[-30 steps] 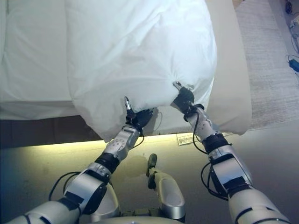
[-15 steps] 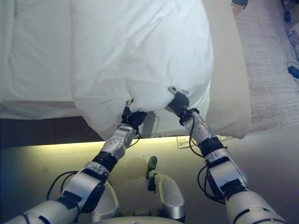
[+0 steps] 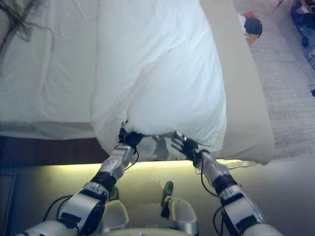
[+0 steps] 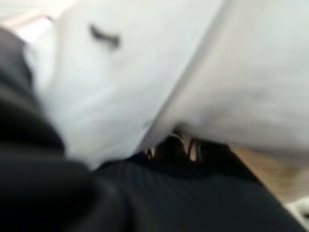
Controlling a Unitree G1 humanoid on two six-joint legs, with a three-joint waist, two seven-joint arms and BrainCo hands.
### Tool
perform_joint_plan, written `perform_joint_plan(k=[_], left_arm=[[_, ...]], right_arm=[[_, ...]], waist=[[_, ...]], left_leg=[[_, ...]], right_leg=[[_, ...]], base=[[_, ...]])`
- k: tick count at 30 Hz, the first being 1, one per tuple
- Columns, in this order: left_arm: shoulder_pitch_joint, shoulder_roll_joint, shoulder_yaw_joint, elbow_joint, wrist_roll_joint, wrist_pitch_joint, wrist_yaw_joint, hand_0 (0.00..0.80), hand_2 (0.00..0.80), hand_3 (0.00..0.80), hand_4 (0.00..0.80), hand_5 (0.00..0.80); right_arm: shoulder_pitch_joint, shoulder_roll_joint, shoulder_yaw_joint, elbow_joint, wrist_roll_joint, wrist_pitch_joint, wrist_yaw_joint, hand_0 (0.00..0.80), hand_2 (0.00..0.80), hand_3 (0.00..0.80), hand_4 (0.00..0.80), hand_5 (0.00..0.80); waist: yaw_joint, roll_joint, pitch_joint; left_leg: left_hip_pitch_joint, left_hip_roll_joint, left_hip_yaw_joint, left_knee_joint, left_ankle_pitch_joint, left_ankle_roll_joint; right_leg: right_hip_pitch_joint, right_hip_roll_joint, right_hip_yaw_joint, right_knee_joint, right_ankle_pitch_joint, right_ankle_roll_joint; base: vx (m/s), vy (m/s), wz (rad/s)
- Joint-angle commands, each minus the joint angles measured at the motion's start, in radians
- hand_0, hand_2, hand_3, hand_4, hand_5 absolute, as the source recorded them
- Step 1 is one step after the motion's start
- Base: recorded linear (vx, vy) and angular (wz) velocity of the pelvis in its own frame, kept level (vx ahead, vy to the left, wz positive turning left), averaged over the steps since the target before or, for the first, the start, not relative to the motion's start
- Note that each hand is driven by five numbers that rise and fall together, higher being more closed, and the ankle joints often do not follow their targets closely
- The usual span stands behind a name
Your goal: Make the bed neatly
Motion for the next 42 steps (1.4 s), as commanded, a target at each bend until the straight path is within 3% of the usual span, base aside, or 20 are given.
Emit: perform_joint_plan(k=[1,8,16,25,35,42], left_arm=[[0.07,0.09,0.135,0.03,0.069,0.002,-0.075,0.8,0.8,0.8,0.8,0.8],[0.188,0.17,0.303,0.196,0.227,0.057,-0.109,0.8,0.8,0.8,0.8,0.8],[0.309,0.258,0.453,0.275,0.304,0.079,-0.119,0.8,0.8,0.8,0.8,0.8],[0.402,0.344,0.584,0.331,0.406,0.113,-0.078,0.8,0.8,0.8,0.8,0.8],[0.489,0.455,0.726,0.415,0.489,0.178,-0.132,0.8,0.8,0.8,0.8,0.8],[0.489,0.453,0.732,0.458,0.486,0.184,-0.132,0.8,0.8,0.8,0.8,0.8]], right_arm=[[0.067,0.003,-0.045,0.052,-0.103,0.014,0.124,0.0,0.0,0.0,0.0,0.0],[0.164,0.009,-0.094,0.164,-0.185,0.027,0.188,0.0,0.0,0.0,0.0,0.0],[0.19,-0.013,-0.138,0.17,-0.203,0.01,0.153,0.0,0.0,0.0,0.0,0.0],[0.192,-0.044,-0.169,0.144,-0.184,0.038,0.127,0.0,0.0,0.0,0.0,0.0],[0.208,-0.057,-0.195,0.178,-0.18,0.017,0.143,0.0,0.0,0.0,0.0,0.0],[0.194,-0.102,-0.217,0.214,-0.212,0.021,0.15,0.0,0.0,0.0,0.0,0.0]], waist=[[0.047,0.009,-0.072],[0.062,0.079,-0.15],[0.088,0.123,-0.183],[0.131,0.139,-0.19],[0.172,0.153,-0.198],[0.186,0.153,-0.166]], left_leg=[[-0.007,0.008,-0.008,-0.025,0.034,-0.008],[0.054,-0.019,-0.017,-0.06,0.045,-0.003],[0.092,-0.047,-0.028,-0.085,0.048,0.0],[0.102,-0.064,-0.042,-0.096,0.046,0.004],[0.089,-0.079,-0.051,-0.106,0.05,0.009],[0.038,-0.08,-0.065,-0.069,0.05,0.007]], right_leg=[[0.047,-0.119,-0.02,0.039,-0.056,0.109],[0.112,-0.132,-0.051,0.024,-0.068,0.104],[0.16,-0.137,-0.077,0.011,-0.08,0.095],[0.189,-0.142,-0.117,-0.003,-0.085,0.094],[0.201,-0.147,-0.155,-0.031,-0.071,0.105],[0.181,-0.157,-0.168,-0.015,-0.077,0.104]], base=[[0.127,0.227,0.06],[0.106,0.175,0.09],[0.035,0.157,0.03],[-0.018,0.094,0.05],[-0.055,0.056,0.03],[-0.1,0.147,0.0]])
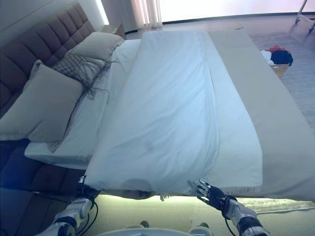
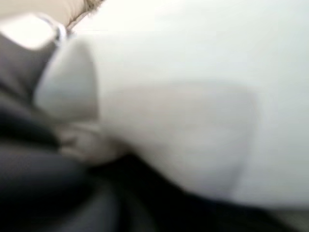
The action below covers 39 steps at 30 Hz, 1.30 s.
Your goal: Make the bed neatly
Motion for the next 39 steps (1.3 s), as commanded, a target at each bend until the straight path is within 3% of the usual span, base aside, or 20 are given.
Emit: perform_joint_plan(k=[1,10,17,19,21,23,24,26,28,31,33,34,37,39], left_arm=[[0.232,0.273,0.122,0.103,-0.077,-0.101,-0.002,0.8,0.8,0.8,0.8,0.8],[0.125,0.282,0.021,0.054,-0.088,-0.099,0.028,0.8,0.8,0.8,0.8,0.8],[0.048,0.298,-0.033,0.059,-0.099,-0.071,0.03,0.8,0.8,0.8,0.8,0.8],[0.041,0.316,-0.034,0.055,-0.091,-0.066,0.037,0.8,0.8,0.8,0.8,0.8],[0.052,0.32,-0.027,0.039,-0.095,-0.072,0.047,0.8,0.8,0.8,0.8,0.8],[0.057,0.307,-0.032,0.011,-0.096,-0.098,0.052,0.8,0.8,0.8,0.8,0.8],[0.052,0.288,-0.049,-0.028,-0.1,-0.127,0.072,0.8,0.8,0.8,0.8,0.8],[0.032,0.274,-0.076,-0.086,-0.099,-0.171,0.108,0.8,0.8,0.8,0.8,0.8],[0.017,0.282,-0.084,-0.108,-0.116,-0.188,0.124,0.8,0.8,0.8,0.8,0.8],[-0.007,0.337,-0.057,-0.114,-0.097,-0.162,0.153,0.8,0.8,0.8,0.8,0.8],[-0.024,0.369,-0.048,-0.124,-0.078,-0.145,0.166,0.8,0.8,0.8,0.8,0.8],[-0.023,0.37,-0.049,-0.132,-0.07,-0.145,0.17,0.8,0.8,0.8,0.8,0.8],[0.018,0.364,-0.021,-0.141,-0.049,-0.153,0.16,0.8,0.8,0.8,0.8,0.8],[0.031,0.38,0.008,-0.114,-0.041,-0.146,0.154,0.8,0.8,0.8,0.8,0.8]], right_arm=[[-0.026,0.0,-0.057,0.06,-0.021,-0.017,0.034,0.0,0.0,0.0,0.0,0.0],[-0.057,-0.007,-0.039,0.062,0.019,-0.049,0.048,0.0,0.0,0.0,0.0,0.0],[-0.082,0.018,-0.048,0.059,0.059,-0.078,0.037,0.0,0.0,0.0,0.0,0.0],[-0.077,0.038,-0.056,0.062,0.067,-0.08,0.038,0.0,0.0,0.0,0.0,0.0],[-0.076,0.057,-0.05,0.056,0.065,-0.069,0.029,0.0,0.0,0.0,0.0,0.0],[-0.061,0.061,-0.052,0.044,0.073,-0.056,0.032,0.0,0.0,0.0,0.0,0.0],[-0.043,0.062,-0.055,0.044,0.076,-0.061,0.046,0.0,0.0,0.0,0.0,0.0],[-0.022,0.056,-0.064,0.057,0.074,-0.079,0.075,0.0,0.0,0.0,0.0,0.0],[-0.027,0.044,-0.065,0.087,0.071,-0.09,0.095,0.0,0.0,0.0,0.0,0.0],[-0.048,0.018,-0.083,0.136,0.055,-0.101,0.109,0.0,0.0,0.0,0.0,0.0],[-0.051,-0.004,-0.112,0.142,0.095,-0.092,0.086,0.0,0.0,0.0,0.0,0.0],[-0.051,-0.012,-0.127,0.145,0.115,-0.087,0.085,0.0,0.0,0.0,0.0,0.0],[-0.033,-0.014,-0.158,0.147,0.145,-0.089,0.082,0.0,0.0,0.0,0.0,0.0],[-0.019,-0.014,-0.175,0.151,0.148,-0.093,0.081,0.0,0.0,0.0,0.0,0.0]], waist=[[0.13,-0.067,0.038],[0.134,-0.103,0.084],[0.122,-0.123,0.14],[0.121,-0.127,0.151],[0.108,-0.119,0.159],[0.091,-0.109,0.154],[0.075,-0.108,0.146],[0.06,-0.106,0.135],[0.05,-0.104,0.129],[0.044,-0.088,0.119],[0.028,-0.09,0.118],[0.023,-0.093,0.119],[0.01,-0.107,0.115],[-0.007,-0.104,0.099]], left_leg=[[-0.111,-0.02,-0.017,0.043,0.039,-0.006],[-0.159,-0.036,-0.015,0.121,-0.004,0.014],[-0.208,-0.056,0.024,0.224,-0.055,0.046],[-0.193,-0.062,0.042,0.215,-0.058,0.059],[-0.145,-0.067,0.067,0.157,-0.048,0.079],[-0.128,-0.077,0.069,0.101,-0.028,0.094],[-0.119,-0.103,0.047,0.062,-0.017,0.102],[-0.128,-0.149,-0.01,0.029,0.005,0.108],[-0.131,-0.171,-0.021,0.019,0.013,0.106],[-0.146,-0.188,0.028,0.038,0.014,0.102],[-0.153,-0.166,0.133,0.104,-0.014,0.085],[-0.16,-0.152,0.143,0.135,-0.023,0.074],[-0.163,-0.09,0.114,0.212,-0.031,0.041],[-0.15,-0.017,0.097,0.217,0.026,0.014]], right_leg=[[0.003,-0.106,-0.038,0.09,-0.064,0.049],[-0.022,-0.133,-0.018,0.094,-0.041,0.071],[-0.043,-0.212,0.021,0.151,-0.003,0.092],[-0.066,-0.239,0.003,0.207,0.031,0.1],[-0.112,-0.194,0.01,0.318,0.0,0.098],[-0.147,-0.115,0.03,0.363,-0.072,0.078],[-0.162,-0.026,0.053,0.354,-0.118,0.041],[-0.161,0.062,0.085,0.3,-0.148,-0.003],[-0.144,0.08,0.093,0.234,-0.134,-0.017],[-0.125,0.093,0.073,0.204,-0.137,-0.031],[-0.099,0.075,0.027,0.19,-0.143,-0.042],[-0.089,0.066,0.02,0.186,-0.14,-0.044],[-0.074,0.026,0.037,0.178,-0.119,-0.044],[-0.071,0.002,0.054,0.17,-0.106,-0.041]], base=[[-0.132,0.102,0.02],[-0.105,0.079,0.11],[-0.065,0.057,0.11],[0.002,0.037,0.0],[-0.001,0.152,-0.07],[-0.02,0.098,-0.14],[-0.036,0.038,0.0],[-0.058,-0.023,0.26],[-0.058,-0.05,0.4],[-0.096,-0.006,0.42],[-0.097,0.019,0.2],[-0.067,0.078,0.41],[0.0,0.191,0.25],[0.038,0.297,-0.15]])
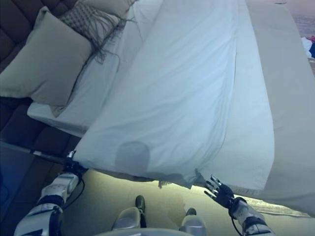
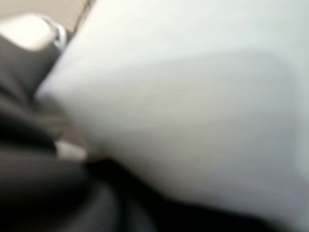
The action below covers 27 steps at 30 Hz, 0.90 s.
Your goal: Make the bed neatly
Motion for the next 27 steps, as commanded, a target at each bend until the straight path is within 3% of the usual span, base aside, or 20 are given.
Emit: perform_joint_plan(k=[1,3,5,10,16,19,20,23,25,27], left_arm=[[0.145,0.232,0.166,0.037,-0.029,-0.11,-0.003,0.8,0.8,0.8,0.8,0.8],[0.154,0.237,0.186,0.068,-0.03,-0.104,-0.003,0.8,0.8,0.8,0.8,0.8],[0.15,0.221,0.185,0.098,-0.021,-0.096,-0.015,0.8,0.8,0.8,0.8,0.8],[0.153,0.171,0.15,0.149,-0.054,-0.07,-0.07,0.8,0.8,0.8,0.8,0.8],[0.112,0.069,0.054,0.156,-0.131,-0.067,-0.135,0.8,0.8,0.8,0.8,0.8],[0.059,0.031,-0.001,0.139,-0.197,-0.069,-0.124,0.8,0.8,0.8,0.8,0.8],[0.036,0.02,-0.019,0.126,-0.225,-0.081,-0.12,0.8,0.8,0.8,0.8,0.8],[-0.022,-0.009,-0.07,0.051,-0.283,-0.15,-0.073,0.8,0.8,0.8,0.8,0.8],[-0.062,-0.034,-0.123,0.023,-0.307,-0.193,-0.058,0.8,0.8,0.8,0.8,0.8],[-0.097,-0.044,-0.154,0.009,-0.349,-0.219,-0.045,0.8,0.8,0.8,0.8,0.8]], right_arm=[[0.03,-0.016,-0.025,0.019,0.044,-0.021,0.01,0.0,0.0,0.0,0.0,0.0],[0.035,-0.024,-0.046,0.035,0.042,-0.022,0.011,0.0,0.0,0.0,0.0,0.0],[0.033,-0.035,-0.069,0.049,0.053,-0.024,0.001,0.0,0.0,0.0,0.0,0.0],[0.053,-0.05,-0.111,0.063,0.066,-0.013,-0.008,0.0,0.0,0.0,0.0,0.0],[0.015,-0.031,-0.085,0.056,0.048,-0.024,0.016,0.0,0.0,0.0,0.0,0.0],[-0.023,-0.017,-0.055,0.027,0.074,-0.05,0.018,0.0,0.0,0.0,0.0,0.0],[-0.045,-0.004,-0.037,0.009,0.089,-0.059,0.007,0.0,0.0,0.0,0.0,0.0],[-0.087,0.013,0.019,-0.072,0.167,-0.058,-0.038,0.0,0.0,0.0,0.0,0.0],[-0.1,0.026,0.046,-0.112,0.205,-0.081,-0.07,0.0,0.0,0.0,0.0,0.0],[-0.131,0.014,0.058,-0.142,0.221,-0.081,-0.086,0.0,0.0,0.0,0.0,0.0]], waist=[[0.03,-0.011,-0.047],[0.015,0.011,-0.065],[0.003,0.037,-0.073],[-0.022,0.066,-0.077],[-0.031,0.047,-0.033],[-0.024,0.022,0.025],[-0.025,0.014,0.057],[-0.024,-0.019,0.134],[-0.025,-0.049,0.161],[-0.025,-0.061,0.191]], left_leg=[[-0.034,0.057,0.015,0.109,-0.007,-0.031],[0.0,0.119,0.004,0.036,0.032,-0.053],[0.027,0.128,0.008,-0.02,0.032,-0.066],[0.073,0.058,0.014,-0.061,-0.034,-0.053],[0.038,-0.001,0.03,0.036,-0.117,-0.014],[-0.022,-0.017,0.034,0.108,-0.148,0.005],[-0.046,-0.012,0.037,0.141,-0.158,0.015],[-0.182,0.026,0.03,0.327,-0.209,0.029],[-0.289,0.039,0.0,0.426,-0.23,0.026],[-0.358,0.049,-0.017,0.48,-0.242,0.028]], right_leg=[[-0.102,0.006,0.054,0.104,0.008,-0.033],[-0.102,-0.016,0.061,0.116,-0.003,-0.021],[-0.105,-0.042,0.066,0.139,-0.016,-0.01],[-0.106,-0.115,0.092,0.13,0.022,0.049],[-0.147,-0.184,0.128,0.12,0.071,0.089],[-0.188,-0.23,0.138,0.147,0.1,0.088],[-0.226,-0.228,0.14,0.201,0.086,0.082],[-0.377,-0.15,0.176,0.46,-0.056,0.04],[-0.441,-0.146,0.218,0.494,-0.058,0.027],[-0.529,-0.144,0.225,0.578,-0.074,0.021]], base=[[0.056,0.328,-0.2],[0.041,0.373,-0.33],[0.003,0.358,-0.59],[0.003,0.324,-0.1],[-0.098,0.229,0.21],[-0.261,0.14,0.01],[-0.346,0.149,0.05],[-0.356,0.037,0.11],[-0.334,-0.104,0.14],[-0.315,-0.01,0.39]])
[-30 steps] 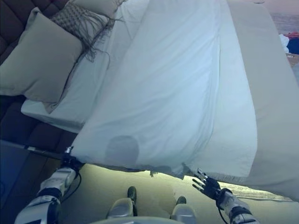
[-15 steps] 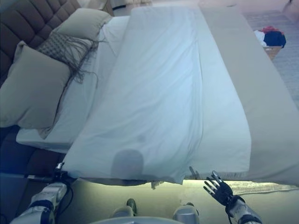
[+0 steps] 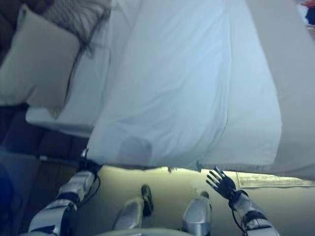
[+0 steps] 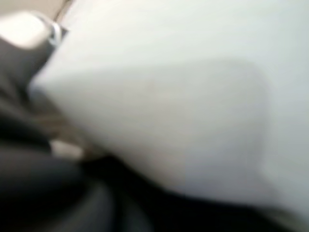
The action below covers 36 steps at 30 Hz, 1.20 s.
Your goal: Make the bed neatly
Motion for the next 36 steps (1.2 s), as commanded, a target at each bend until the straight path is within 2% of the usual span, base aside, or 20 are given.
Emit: perform_joint_plan(k=[1,3,6,11,19,25,26,27,32,36], left_arm=[[0.036,0.052,0.016,-0.009,-0.108,-0.103,0.034,0.8,0.8,0.8,0.8,0.8],[0.021,0.047,0.006,-0.011,-0.118,-0.111,0.048,0.8,0.8,0.8,0.8,0.8],[-0.015,0.043,-0.006,-0.02,-0.119,-0.124,0.076,0.8,0.8,0.8,0.8,0.8],[-0.064,0.084,-0.024,-0.015,-0.138,-0.111,0.078,0.8,0.8,0.8,0.8,0.8],[-0.06,0.117,-0.034,-0.017,-0.176,-0.108,0.075,0.8,0.8,0.8,0.8,0.8],[0.0,0.064,-0.061,-0.028,-0.178,-0.066,0.039,0.8,0.8,0.8,0.8,0.8],[0.012,0.056,-0.064,-0.027,-0.178,-0.058,0.034,0.59,0.59,0.59,0.59,0.59],[0.021,0.048,-0.065,-0.026,-0.182,-0.046,0.024,0.0,0.0,0.0,0.0,0.0],[0.102,-0.007,-0.093,-0.055,-0.118,0.002,-0.07,0.0,0.0,0.0,0.0,0.0],[0.202,-0.04,-0.181,-0.126,0.03,0.036,-0.207,0.0,0.0,0.0,0.0,0.0]], right_arm=[[-0.076,-0.005,0.003,-0.067,0.067,-0.025,-0.033,0.0,0.0,0.0,0.0,0.0],[-0.097,-0.024,0.0,-0.078,0.068,-0.011,-0.043,0.0,0.0,0.0,0.0,0.0],[-0.136,-0.053,-0.001,-0.088,0.077,0.006,-0.045,0.0,0.0,0.0,0.0,0.0],[-0.169,-0.115,-0.011,-0.106,0.107,0.017,-0.022,0.0,0.0,0.0,0.0,0.0],[-0.157,-0.169,-0.02,-0.128,0.11,0.034,0.011,0.0,0.0,0.0,0.0,0.0],[-0.139,-0.156,-0.011,-0.158,0.102,0.037,0.017,0.0,0.0,0.0,0.0,0.0],[-0.14,-0.153,-0.011,-0.166,0.099,0.041,0.014,0.0,0.0,0.0,0.0,0.0],[-0.14,-0.15,-0.011,-0.173,0.095,0.046,0.011,0.0,0.0,0.0,0.0,0.0],[-0.109,-0.113,0.005,-0.243,0.091,0.048,-0.015,0.0,0.0,0.0,0.0,0.0],[-0.041,-0.098,0.008,-0.309,0.095,0.039,-0.03,0.0,0.0,0.0,0.0,0.0]], waist=[[0.036,-0.055,0.07],[0.035,-0.061,0.075],[0.037,-0.077,0.089],[0.036,-0.092,0.107],[0.034,-0.086,0.094],[0.035,-0.076,0.068],[0.036,-0.074,0.064],[0.036,-0.072,0.059],[0.04,-0.066,0.044],[0.048,-0.058,0.039]], left_leg=[[-0.081,0.037,-0.005,0.25,-0.171,0.004],[-0.13,0.045,-0.015,0.3,-0.186,0.01],[-0.228,0.059,-0.04,0.392,-0.212,0.003],[-0.39,0.085,-0.069,0.541,-0.274,-0.016],[-0.575,0.096,-0.113,0.698,-0.315,-0.024],[-0.598,0.089,-0.12,0.742,-0.339,-0.028],[-0.598,0.089,-0.12,0.744,-0.341,-0.03],[-0.596,0.09,-0.119,0.746,-0.342,-0.032],[-0.56,0.085,-0.11,0.722,-0.343,-0.034],[-0.514,0.085,-0.098,0.667,-0.325,-0.035]], right_leg=[[-0.173,-0.012,0.076,0.113,0.062,-0.031],[-0.228,-0.008,0.088,0.172,0.046,-0.04],[-0.328,-0.007,0.102,0.268,0.02,-0.054],[-0.494,-0.022,0.118,0.414,-0.03,-0.049],[-0.686,-0.036,0.151,0.561,-0.067,-0.047],[-0.71,-0.043,0.158,0.597,-0.086,-0.045],[-0.71,-0.043,0.159,0.598,-0.087,-0.044],[-0.708,-0.044,0.16,0.599,-0.088,-0.043],[-0.677,-0.044,0.159,0.579,-0.087,-0.039],[-0.631,-0.044,0.145,0.533,-0.066,-0.034]], base=[[-0.215,0.048,0.23],[-0.142,0.042,-0.17],[-0.127,0.013,-0.06],[-0.086,0.02,0.04],[-0.072,0.045,0.05],[0.006,0.001,0.0],[0.037,0.009,-0.01],[0.033,0.007,-0.01],[0.055,-0.016,0.01],[0.052,-0.037,0.08]])
